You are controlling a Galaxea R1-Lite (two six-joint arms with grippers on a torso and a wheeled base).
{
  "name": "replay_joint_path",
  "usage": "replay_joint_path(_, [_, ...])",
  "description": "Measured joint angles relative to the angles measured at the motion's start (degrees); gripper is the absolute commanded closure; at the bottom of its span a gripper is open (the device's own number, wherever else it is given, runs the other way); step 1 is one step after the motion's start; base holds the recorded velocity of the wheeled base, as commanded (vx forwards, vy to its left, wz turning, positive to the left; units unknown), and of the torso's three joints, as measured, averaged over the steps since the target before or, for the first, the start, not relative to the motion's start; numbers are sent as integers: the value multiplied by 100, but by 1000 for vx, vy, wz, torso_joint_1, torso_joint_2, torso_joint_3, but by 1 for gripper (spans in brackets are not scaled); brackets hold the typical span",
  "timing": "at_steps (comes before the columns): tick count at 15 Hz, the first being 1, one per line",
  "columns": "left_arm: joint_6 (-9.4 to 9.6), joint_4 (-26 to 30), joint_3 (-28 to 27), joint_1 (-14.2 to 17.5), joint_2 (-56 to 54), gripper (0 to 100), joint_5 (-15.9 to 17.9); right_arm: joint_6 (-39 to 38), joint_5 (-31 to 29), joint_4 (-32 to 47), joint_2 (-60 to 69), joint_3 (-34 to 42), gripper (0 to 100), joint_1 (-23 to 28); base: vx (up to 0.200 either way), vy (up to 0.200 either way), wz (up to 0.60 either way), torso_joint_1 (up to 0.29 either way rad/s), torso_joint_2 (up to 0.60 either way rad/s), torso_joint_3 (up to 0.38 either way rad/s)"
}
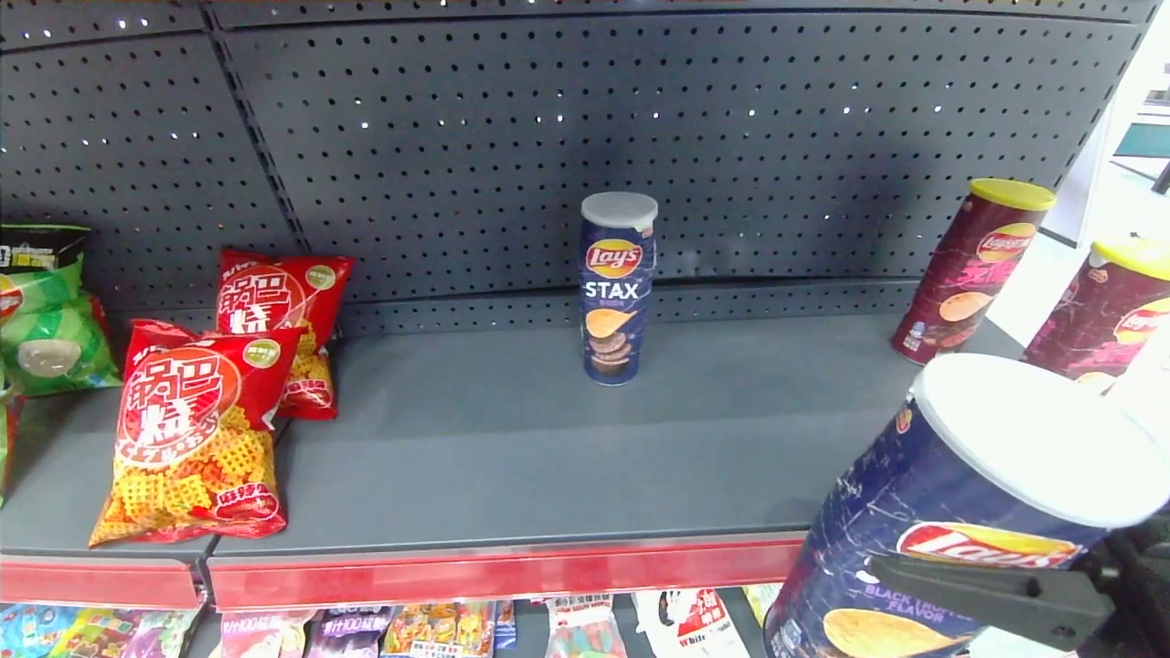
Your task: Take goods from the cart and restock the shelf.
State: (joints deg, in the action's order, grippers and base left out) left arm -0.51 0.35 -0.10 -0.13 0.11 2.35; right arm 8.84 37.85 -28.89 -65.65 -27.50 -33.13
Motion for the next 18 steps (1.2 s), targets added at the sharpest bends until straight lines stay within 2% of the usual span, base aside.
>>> replay_joint_path(18, [29,0,0,4,0,0,2,0,9,-20,215,374,100,37,0,0,0,0,0,0])
